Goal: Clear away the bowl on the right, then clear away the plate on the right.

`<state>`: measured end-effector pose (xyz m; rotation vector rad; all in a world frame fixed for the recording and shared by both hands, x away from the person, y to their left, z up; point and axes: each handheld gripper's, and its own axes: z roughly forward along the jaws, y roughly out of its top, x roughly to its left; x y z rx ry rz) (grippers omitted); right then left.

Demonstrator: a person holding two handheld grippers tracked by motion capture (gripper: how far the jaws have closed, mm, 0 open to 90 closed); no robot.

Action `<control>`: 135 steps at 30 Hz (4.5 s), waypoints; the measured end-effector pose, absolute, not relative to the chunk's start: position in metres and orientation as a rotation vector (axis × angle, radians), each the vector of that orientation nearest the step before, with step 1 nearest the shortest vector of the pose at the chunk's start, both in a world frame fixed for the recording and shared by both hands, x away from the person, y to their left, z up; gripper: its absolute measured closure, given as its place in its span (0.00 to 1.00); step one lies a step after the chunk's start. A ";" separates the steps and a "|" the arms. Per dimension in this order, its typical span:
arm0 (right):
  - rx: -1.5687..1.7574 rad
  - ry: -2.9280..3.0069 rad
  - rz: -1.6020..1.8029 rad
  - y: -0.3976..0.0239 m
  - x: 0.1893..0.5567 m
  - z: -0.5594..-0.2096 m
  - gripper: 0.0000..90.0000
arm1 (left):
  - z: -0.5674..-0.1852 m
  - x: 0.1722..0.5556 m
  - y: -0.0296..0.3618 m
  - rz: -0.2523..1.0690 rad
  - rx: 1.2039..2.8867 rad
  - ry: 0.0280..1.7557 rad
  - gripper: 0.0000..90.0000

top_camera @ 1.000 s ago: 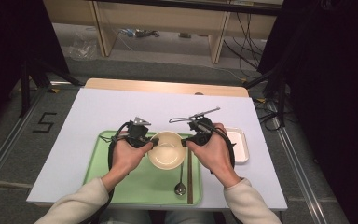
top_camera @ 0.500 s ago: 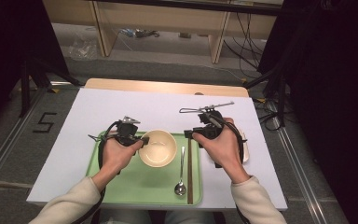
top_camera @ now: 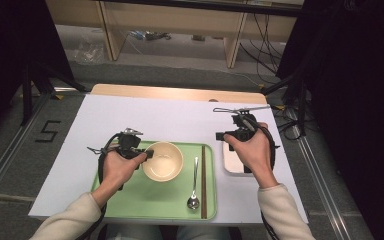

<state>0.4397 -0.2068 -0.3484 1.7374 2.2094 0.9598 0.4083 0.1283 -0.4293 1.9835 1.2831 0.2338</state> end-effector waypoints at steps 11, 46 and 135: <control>1.955 2.048 0.869 -0.254 0.457 -0.359 0.66 | -0.447 0.404 0.130 0.165 2.018 1.333 0.91; 2.130 1.999 0.575 -0.315 0.479 -0.417 0.63 | -0.452 0.392 0.125 0.216 1.964 1.184 0.51; 2.167 2.128 0.401 -0.338 0.483 -0.444 0.78 | -0.442 0.351 0.164 0.373 1.814 0.938 0.31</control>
